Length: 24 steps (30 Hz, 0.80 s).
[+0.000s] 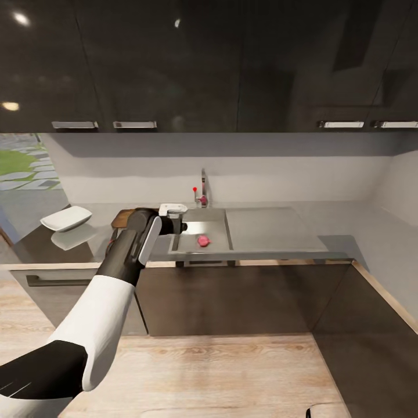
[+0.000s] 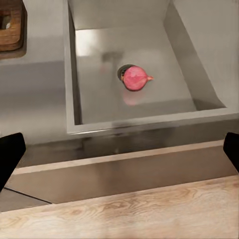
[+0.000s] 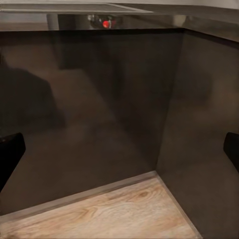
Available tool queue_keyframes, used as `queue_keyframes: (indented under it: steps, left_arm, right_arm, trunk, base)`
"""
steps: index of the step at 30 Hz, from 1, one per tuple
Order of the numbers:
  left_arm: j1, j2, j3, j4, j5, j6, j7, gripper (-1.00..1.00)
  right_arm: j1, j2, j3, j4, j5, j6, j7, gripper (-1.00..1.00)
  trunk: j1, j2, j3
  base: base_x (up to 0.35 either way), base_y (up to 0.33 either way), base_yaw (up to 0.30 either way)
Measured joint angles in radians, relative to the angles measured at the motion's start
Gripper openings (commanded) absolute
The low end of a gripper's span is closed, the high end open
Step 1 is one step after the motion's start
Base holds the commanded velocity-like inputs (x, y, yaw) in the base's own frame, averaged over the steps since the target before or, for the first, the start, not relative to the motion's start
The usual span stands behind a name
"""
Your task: In the kitchen, take the Vidalia onion out of the sink, dice it on the chopping board with the paring knife, put the diced onion into the bowl on the countertop, then place both the paring knife and the chopping board into the sink.
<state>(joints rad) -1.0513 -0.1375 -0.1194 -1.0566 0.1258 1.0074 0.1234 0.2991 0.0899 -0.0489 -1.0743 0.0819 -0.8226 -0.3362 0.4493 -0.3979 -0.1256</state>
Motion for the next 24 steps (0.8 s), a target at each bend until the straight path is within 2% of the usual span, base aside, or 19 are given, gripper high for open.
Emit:
queue_keyframes:
  steps: [9, 16, 24]
  left_arm:
    - [0.000, 0.001, -0.001, 0.018, 0.001, -0.002, 0.000, 1.00]
    - [0.000, 0.001, -0.001, 0.076, 0.000, -0.004, 0.001, 1.00]
    - [-0.001, -0.002, -0.002, 0.096, 0.000, -0.006, 0.001, 1.00]
  right_arm:
    - [0.000, 0.001, 0.002, 0.001, 0.000, 0.000, 0.001, 1.00]
    - [0.000, 0.002, 0.002, 0.007, 0.000, 0.000, 0.001, 1.00]
    - [0.000, 0.007, 0.002, 0.087, -0.002, 0.001, -0.001, 1.00]
  trunk:
    - [0.000, 0.000, 0.000]
    - [0.000, 0.000, 0.000]
    - [0.000, 0.000, 0.000]
  base:
    - [0.255, -0.082, 0.000]
    - [0.287, -0.150, 0.000]
    - [0.276, -0.196, 0.000]
